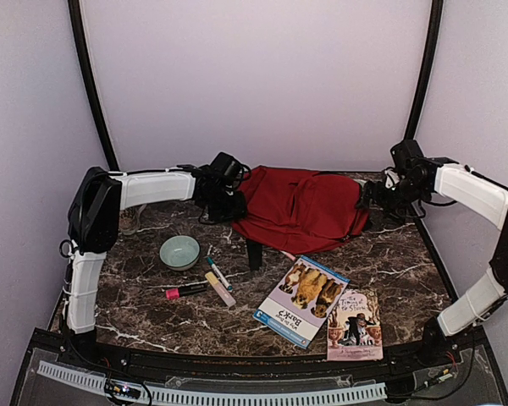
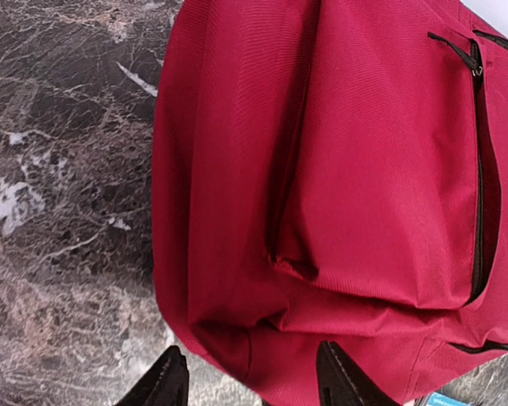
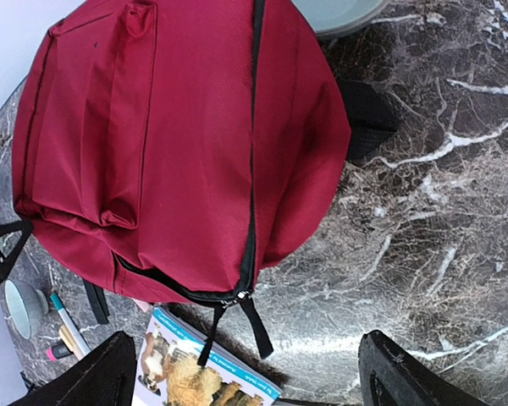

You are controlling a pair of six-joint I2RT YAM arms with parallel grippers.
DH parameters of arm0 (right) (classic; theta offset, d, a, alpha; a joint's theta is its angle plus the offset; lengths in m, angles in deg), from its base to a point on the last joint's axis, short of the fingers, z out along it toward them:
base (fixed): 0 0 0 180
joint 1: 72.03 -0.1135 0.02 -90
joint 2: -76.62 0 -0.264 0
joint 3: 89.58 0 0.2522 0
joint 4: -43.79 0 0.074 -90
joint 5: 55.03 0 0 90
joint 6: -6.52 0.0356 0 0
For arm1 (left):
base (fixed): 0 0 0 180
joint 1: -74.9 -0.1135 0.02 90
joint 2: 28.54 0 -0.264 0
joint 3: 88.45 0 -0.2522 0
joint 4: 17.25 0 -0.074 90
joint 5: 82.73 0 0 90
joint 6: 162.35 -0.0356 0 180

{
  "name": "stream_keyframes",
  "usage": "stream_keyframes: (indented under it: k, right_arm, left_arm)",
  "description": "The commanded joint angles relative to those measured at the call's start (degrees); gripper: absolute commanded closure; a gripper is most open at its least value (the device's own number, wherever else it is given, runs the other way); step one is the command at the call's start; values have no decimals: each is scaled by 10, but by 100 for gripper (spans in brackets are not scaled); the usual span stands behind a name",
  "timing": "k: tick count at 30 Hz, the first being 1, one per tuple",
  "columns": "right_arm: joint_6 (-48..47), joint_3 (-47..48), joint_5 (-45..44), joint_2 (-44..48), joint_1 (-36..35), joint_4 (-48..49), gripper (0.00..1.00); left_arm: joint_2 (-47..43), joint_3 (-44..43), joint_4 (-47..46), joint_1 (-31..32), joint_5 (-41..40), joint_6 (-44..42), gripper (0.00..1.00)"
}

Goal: Pack the student bag
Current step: Pick up the student bag from the center of the board.

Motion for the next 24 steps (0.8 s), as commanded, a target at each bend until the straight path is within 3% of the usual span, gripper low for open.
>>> stream_keyframes:
  k: [1, 3, 5, 10, 21, 24]
  right_arm:
    - [-11, -31, -14, 30, -3, 8, 8]
    - [-3, -53, -12, 39, -3, 33, 8]
    - [5, -60, -7, 43, -3, 49, 8]
    - [-9, -40, 21, 25, -2, 50, 10]
    - [-38, -17, 1, -7, -3, 68, 12]
    - [-37, 0, -17, -12, -3, 74, 6]
  left_arm:
    - [25, -39, -38, 0, -8, 9, 46]
    - [52, -77, -24, 0, -7, 11, 46]
    - [76, -110, -5, 0, -10, 13, 54]
    - [93, -132, 1, -1, -11, 16, 98]
    - [69, -120, -3, 0, 9, -4, 100]
    - [61, -113, -10, -1, 20, -7, 100]
